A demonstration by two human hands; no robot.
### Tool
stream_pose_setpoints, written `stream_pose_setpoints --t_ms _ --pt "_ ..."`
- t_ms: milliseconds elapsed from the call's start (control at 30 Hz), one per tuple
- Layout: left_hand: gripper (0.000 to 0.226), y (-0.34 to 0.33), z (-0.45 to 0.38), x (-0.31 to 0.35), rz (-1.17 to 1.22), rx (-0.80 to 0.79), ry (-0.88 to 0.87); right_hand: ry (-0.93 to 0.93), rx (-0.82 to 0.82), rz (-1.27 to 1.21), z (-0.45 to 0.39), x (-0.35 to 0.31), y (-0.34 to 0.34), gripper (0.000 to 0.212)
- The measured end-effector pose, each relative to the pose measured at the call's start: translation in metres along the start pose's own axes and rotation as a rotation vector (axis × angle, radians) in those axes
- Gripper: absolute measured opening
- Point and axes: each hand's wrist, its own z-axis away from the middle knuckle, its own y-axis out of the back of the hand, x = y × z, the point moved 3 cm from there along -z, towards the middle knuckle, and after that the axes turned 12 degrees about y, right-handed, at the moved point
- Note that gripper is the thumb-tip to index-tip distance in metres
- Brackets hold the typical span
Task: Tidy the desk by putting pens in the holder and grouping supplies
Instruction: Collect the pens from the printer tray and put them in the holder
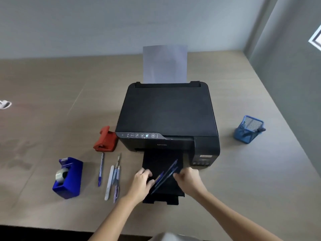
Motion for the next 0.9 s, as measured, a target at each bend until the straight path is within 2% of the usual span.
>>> stream_pose_setpoints --t_ms 100,200,333,467,600,633,767,900 --pt "0.016 -0.004 0.002 -0.006 -0.102 -0.059 -0.059 -0.122 0.016 0.028 -0.012 -0.014 -0.013 0.028" --pt "0.014 -0.011 0.002 -0.012 -0.203 -0.082 -0.048 -0.205 0.019 0.051 -0.018 -0.019 -0.016 0.027" --pt "0.02 -0.003 -0.008 0.0 -0.137 -0.028 0.031 -0.302 0.05 0.03 -0.021 -0.017 -0.013 0.019" --pt "0.025 0.0 -0.018 0.029 -0.113 0.042 0.042 -0.356 0.158 -0.207 -0.011 0.001 -0.007 0.02" --pt "0.052 -0.018 -0.019 0.052 -0.248 0.012 0.004 -0.311 0.286 -0.406 0.009 0.015 0.006 0.019" --pt "0.052 -0.023 -0.019 0.053 -0.296 0.009 0.015 -0.282 0.306 -0.425 0.013 0.017 0.011 0.02" --pt "0.037 -0.03 -0.017 0.055 -0.392 0.027 0.003 -0.16 0.346 -0.483 0.031 0.035 0.035 0.023" --pt "0.023 -0.022 0.003 0.054 -0.337 -0.152 0.003 -0.14 0.45 -0.542 0.048 0.076 0.075 0.017"
